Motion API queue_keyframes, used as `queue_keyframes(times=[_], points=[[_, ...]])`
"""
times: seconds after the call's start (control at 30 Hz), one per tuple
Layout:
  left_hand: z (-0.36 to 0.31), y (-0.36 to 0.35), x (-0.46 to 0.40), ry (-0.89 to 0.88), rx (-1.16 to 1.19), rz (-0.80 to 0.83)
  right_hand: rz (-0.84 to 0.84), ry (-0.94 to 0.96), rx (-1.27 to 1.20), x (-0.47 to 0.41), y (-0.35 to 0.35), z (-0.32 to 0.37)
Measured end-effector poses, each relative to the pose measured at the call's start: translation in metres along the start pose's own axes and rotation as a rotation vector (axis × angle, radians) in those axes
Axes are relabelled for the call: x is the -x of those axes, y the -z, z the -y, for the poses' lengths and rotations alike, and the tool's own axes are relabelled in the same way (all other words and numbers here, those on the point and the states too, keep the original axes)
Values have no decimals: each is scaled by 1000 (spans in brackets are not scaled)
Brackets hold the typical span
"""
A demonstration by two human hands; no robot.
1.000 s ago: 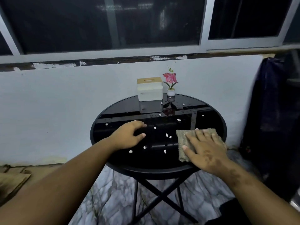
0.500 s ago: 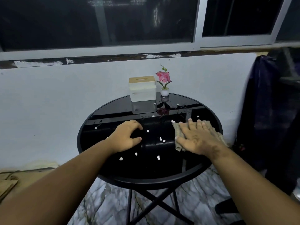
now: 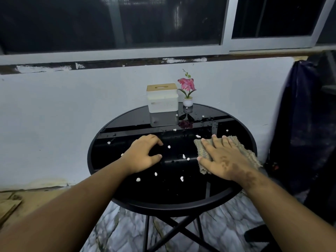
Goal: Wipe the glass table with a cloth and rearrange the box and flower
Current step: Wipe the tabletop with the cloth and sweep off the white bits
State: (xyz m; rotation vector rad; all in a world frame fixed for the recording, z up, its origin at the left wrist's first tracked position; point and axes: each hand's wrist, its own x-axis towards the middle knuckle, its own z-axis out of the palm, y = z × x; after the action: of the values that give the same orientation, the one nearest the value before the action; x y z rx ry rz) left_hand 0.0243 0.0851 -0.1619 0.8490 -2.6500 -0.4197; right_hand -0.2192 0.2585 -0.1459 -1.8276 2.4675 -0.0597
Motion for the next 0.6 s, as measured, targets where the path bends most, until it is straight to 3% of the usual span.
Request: queue_keyframes(times=[0.6], points=[[7, -3, -2, -47, 54, -50, 21, 77, -33, -17, 1, -3]])
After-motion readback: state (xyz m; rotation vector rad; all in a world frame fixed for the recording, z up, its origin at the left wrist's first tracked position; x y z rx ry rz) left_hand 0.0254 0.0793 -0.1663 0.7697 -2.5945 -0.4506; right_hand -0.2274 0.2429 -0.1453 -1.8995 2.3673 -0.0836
